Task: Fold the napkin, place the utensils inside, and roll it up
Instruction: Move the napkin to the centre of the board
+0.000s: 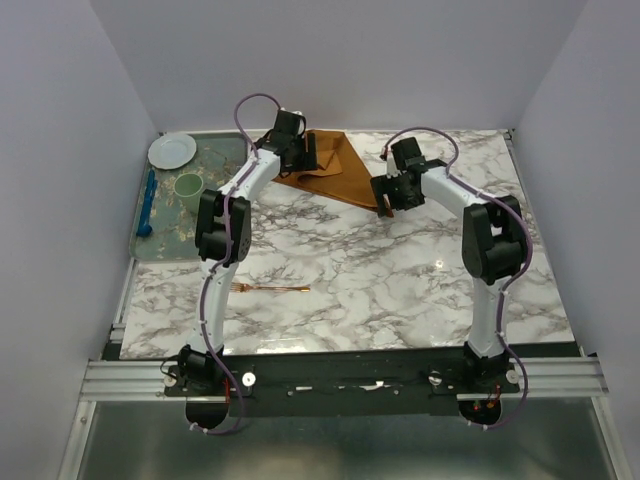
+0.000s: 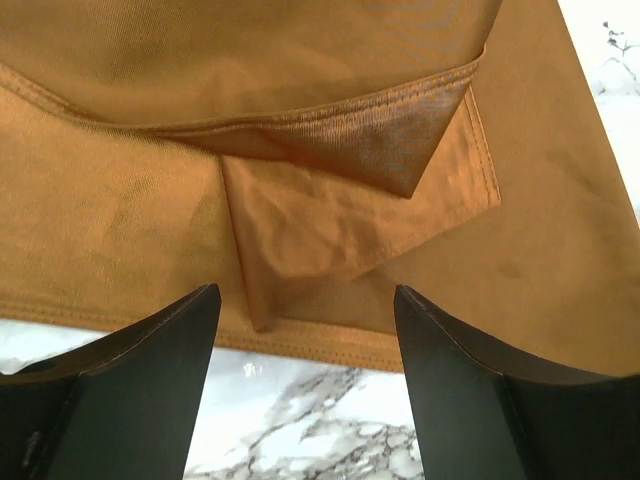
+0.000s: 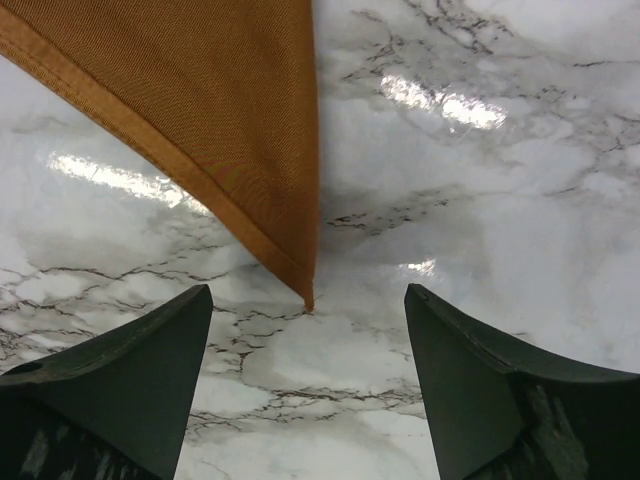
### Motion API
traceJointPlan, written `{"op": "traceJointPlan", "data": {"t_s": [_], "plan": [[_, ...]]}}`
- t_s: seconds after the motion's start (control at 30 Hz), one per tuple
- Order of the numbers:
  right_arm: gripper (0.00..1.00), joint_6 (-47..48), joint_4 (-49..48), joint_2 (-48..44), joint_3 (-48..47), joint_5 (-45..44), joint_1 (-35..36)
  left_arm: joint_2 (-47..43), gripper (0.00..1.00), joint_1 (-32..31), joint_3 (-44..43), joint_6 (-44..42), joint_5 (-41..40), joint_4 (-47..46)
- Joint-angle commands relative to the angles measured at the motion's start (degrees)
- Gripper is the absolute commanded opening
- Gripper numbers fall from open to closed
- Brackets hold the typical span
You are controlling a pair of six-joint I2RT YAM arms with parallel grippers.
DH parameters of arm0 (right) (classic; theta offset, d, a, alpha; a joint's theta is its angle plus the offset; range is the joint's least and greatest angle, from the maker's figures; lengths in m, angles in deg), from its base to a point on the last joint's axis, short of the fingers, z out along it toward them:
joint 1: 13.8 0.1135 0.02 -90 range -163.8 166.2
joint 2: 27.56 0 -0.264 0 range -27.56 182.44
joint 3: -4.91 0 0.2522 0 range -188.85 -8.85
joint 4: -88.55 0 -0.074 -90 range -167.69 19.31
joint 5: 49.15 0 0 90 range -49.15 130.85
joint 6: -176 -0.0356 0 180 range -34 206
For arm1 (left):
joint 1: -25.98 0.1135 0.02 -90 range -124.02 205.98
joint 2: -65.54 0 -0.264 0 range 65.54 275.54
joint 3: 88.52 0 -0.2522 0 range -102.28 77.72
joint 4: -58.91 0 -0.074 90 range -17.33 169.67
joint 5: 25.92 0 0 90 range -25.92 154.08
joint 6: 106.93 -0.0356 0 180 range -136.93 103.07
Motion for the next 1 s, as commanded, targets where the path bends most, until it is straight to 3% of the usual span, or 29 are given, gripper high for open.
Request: {"op": "traceJointPlan", "data": {"t_s": [0.0,0.2,0.33,0.5,0.53,0.63,0.67,0.77,0.83,0.97], "plan": [[0.84,0.1,-0.9,3.4,-4.4,4.3,-1.0,3.3,0.79,0.0,-3.5,0.0,-0.7,0.7],[0.79,-0.3,-0.3,4.6,-6.2,5.9,-1.1,3.6,0.84,0.0,-2.0,1.2,0.7,0.0],[0.67,-0.3,1.0,6.2,-8.1,6.9,-1.1,4.6,0.84,0.0,-1.2,2.7,1.6,0.2],[0.51,-2.5,1.3,7.5,-9.3,8.7,-1.2,4.7,0.57,0.0,-0.5,3.7,2.2,0.2],[0.43,-2.5,1.9,7.9,-10.1,9.3,-1.1,4.8,0.52,0.0,-0.9,3.6,2.9,0.4],[0.24,-2.8,3.2,8.7,-10.7,10.4,-1.2,5.4,0.31,0.0,-3.4,3.2,5.0,1.8],[0.20,-2.7,3.3,8.4,-10.4,10.7,-1.2,5.4,0.20,0.1,-4.0,3.3,5.7,2.4],[0.08,-2.8,3.6,7.2,-8.3,11.3,-1.2,4.7,0.00,0.0,-4.1,4.6,8.1,3.0],[0.01,-3.4,4.7,5.3,-7.1,10.7,-1.1,3.2,0.00,0.0,-3.2,5.4,9.5,3.0],[0.01,-5.8,4.8,-3.1,1.0,11.7,-1.2,-3.4,0.00,-1.3,2.7,7.7,12.3,1.5]]}}
